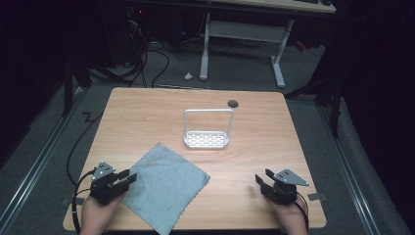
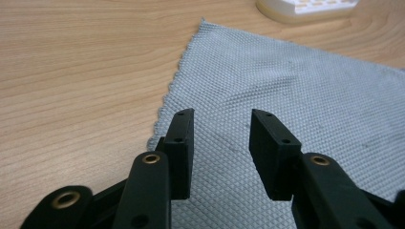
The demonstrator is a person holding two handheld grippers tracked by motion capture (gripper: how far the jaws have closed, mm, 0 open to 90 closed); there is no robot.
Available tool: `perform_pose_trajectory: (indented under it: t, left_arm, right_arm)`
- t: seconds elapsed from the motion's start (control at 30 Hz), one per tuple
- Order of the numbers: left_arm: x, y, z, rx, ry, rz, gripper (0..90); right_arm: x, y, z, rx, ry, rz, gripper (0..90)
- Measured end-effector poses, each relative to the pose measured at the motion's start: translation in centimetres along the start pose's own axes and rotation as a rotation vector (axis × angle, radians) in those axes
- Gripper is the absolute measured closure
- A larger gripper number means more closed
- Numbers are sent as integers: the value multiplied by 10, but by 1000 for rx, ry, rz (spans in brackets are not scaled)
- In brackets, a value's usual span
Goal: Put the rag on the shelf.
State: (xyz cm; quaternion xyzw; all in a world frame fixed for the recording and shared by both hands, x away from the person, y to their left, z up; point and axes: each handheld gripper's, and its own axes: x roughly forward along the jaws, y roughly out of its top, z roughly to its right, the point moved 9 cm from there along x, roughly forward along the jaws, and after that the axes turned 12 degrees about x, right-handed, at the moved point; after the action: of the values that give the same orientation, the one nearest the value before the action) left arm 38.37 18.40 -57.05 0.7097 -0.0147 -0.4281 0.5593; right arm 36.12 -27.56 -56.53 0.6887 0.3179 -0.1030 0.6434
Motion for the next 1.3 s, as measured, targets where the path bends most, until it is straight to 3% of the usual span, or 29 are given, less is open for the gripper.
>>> perform_pose_trajectory:
  t: [0.2,0.37,0.43,0.5,0.57,0.67,0.7,0.73,0.83,1.07,1.1,1.23,1.3]
  left_arm:
    - [3,1,2,-18,-23,8,620]
    - [-1,4,12,16,-38,11,649]
    - [-5,6,21,41,-59,2,701]
    - [-10,5,35,62,-101,-21,832]
    - [-11,0,51,116,-125,-51,887]
    - [-7,-8,70,174,-157,-104,896]
    - [-7,-8,70,174,-157,-104,897]
    - [-1,-11,78,201,-159,-141,897]
    - [7,-16,85,236,-163,-179,897]
    - [10,-14,98,254,-202,-165,897]
    - [12,-12,106,276,-214,-164,897]
    - [17,-8,121,302,-244,-157,896]
    - [24,-3,137,331,-267,-150,895]
  right_arm:
    - [-2,-1,0,0,17,1,519]
    - [-2,1,-3,-13,24,7,519]
    - [-2,0,-4,-14,23,7,519]
    - [-3,-1,-3,-16,21,6,519]
    - [-4,-2,-3,-11,27,6,522]
    - [-3,-2,-3,-19,32,4,531]
    - [-3,-2,-3,-19,32,4,531]
    - [-2,-2,-3,-18,36,6,538]
    - [-4,0,-6,-19,48,15,545]
    - [-6,2,-12,-38,61,31,562]
    - [-5,2,-13,-35,67,25,564]
    - [-6,3,-16,-35,75,33,567]
    - [-6,5,-18,-39,78,38,570]
